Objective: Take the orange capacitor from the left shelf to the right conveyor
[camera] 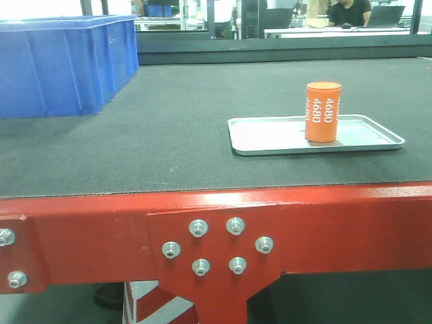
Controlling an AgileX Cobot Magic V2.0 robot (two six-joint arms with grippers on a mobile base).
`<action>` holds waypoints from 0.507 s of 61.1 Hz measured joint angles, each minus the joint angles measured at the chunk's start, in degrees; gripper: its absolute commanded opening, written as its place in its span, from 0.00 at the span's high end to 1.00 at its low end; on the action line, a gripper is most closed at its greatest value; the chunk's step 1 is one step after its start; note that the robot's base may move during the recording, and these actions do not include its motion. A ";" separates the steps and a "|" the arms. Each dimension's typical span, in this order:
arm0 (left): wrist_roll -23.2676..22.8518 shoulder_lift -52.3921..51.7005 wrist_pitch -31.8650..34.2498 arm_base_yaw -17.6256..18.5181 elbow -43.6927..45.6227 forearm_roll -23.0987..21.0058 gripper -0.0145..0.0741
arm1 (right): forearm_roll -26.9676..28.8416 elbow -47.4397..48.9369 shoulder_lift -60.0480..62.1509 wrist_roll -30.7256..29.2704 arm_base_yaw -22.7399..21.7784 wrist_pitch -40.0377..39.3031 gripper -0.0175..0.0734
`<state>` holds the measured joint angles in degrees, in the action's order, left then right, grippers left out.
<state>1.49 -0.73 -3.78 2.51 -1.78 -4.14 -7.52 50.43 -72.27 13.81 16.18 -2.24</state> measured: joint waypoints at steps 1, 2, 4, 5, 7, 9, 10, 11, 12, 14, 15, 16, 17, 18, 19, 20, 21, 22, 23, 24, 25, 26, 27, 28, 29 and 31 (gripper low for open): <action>0.00 0.00 0.00 0.00 0.00 0.00 0.98 | 0.00 -0.41 0.67 0.00 0.00 0.63 0.50; 0.00 0.00 0.00 0.00 0.00 0.00 0.98 | 0.00 -0.75 1.68 0.00 0.12 1.49 0.54; 0.00 0.00 0.00 0.00 0.00 0.00 0.98 | 0.00 -1.96 3.75 0.00 0.22 2.86 0.61; 0.00 0.00 0.00 0.00 0.00 0.00 0.98 | 0.00 -2.42 4.45 0.00 0.25 3.26 0.63; 0.00 0.00 0.00 0.00 0.00 0.00 0.98 | 0.00 -3.63 6.22 0.00 0.34 4.21 0.68; 0.00 0.00 0.00 0.00 0.00 0.00 0.98 | 0.00 -4.89 7.64 0.00 0.34 4.85 0.73; 0.00 0.00 0.00 0.00 0.00 0.00 0.98 | 0.00 -5.40 8.69 0.00 0.34 5.22 0.75; 0.00 0.00 0.00 0.00 0.00 0.00 0.98 | 0.00 -6.13 9.38 0.00 0.34 5.44 0.75; 0.00 0.00 0.00 0.00 0.00 0.00 0.98 | 0.00 -6.61 10.39 0.10 0.34 5.60 0.75; 0.00 0.00 0.00 0.00 0.00 0.00 0.98 | 0.00 -7.74 11.96 0.07 0.34 6.08 0.74; 0.00 0.00 0.00 0.00 0.00 0.00 0.98 | 0.00 -8.33 12.85 0.07 0.34 6.28 0.75; 0.00 0.00 0.00 0.00 0.00 0.00 0.98 | 0.00 -8.69 13.42 0.07 0.34 6.59 0.75; 0.00 0.00 0.00 0.00 0.00 0.00 0.98 | 0.00 -9.18 14.22 0.07 0.34 6.71 0.75; 0.00 0.00 0.00 0.00 0.00 0.00 0.98 | 0.00 -9.45 14.74 0.07 0.34 7.04 0.75; 0.00 0.00 0.00 0.00 0.00 0.00 0.98 | 0.00 -9.70 15.21 0.07 0.34 7.21 0.75; 0.00 0.00 0.00 0.00 0.00 0.00 0.98 | 0.00 -10.04 15.87 0.07 0.34 7.37 0.75; 0.00 0.00 0.00 0.00 0.00 0.00 0.98 | 0.00 -10.32 16.47 0.07 0.34 7.46 0.75; 0.00 0.00 0.00 0.00 0.00 0.00 0.98 | 0.00 -10.54 17.01 0.07 0.34 7.57 0.75; 0.00 0.00 0.00 0.00 0.00 0.00 0.98 | 0.00 -10.65 17.48 0.07 0.34 7.57 0.75; 0.00 0.00 0.00 0.00 0.00 0.00 0.98 | 0.00 -10.83 17.76 0.07 0.34 7.57 0.75; 0.00 0.00 0.00 0.00 0.00 0.00 0.98 | 0.00 -10.81 17.89 0.07 0.34 7.57 0.75; 0.00 0.00 0.00 0.00 0.00 0.00 0.98 | 0.00 -10.94 18.08 0.07 0.34 7.68 0.75; 0.00 0.00 0.00 0.00 0.00 0.00 0.98 | 0.00 -10.94 18.39 0.07 0.34 7.66 0.75; 0.00 0.00 0.00 0.00 0.00 0.00 0.98 | 0.00 -11.05 18.40 0.07 0.34 7.66 0.75; 0.00 0.00 0.00 0.00 0.00 0.00 0.98 | 0.00 -11.05 18.51 0.07 0.34 7.66 0.75; 0.00 0.00 0.00 0.00 0.00 0.00 0.98 | 0.00 -11.05 18.64 0.07 0.34 7.66 0.75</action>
<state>1.49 -0.73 -3.78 2.51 -1.78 -4.14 -7.52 39.38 -53.63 13.88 16.52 5.42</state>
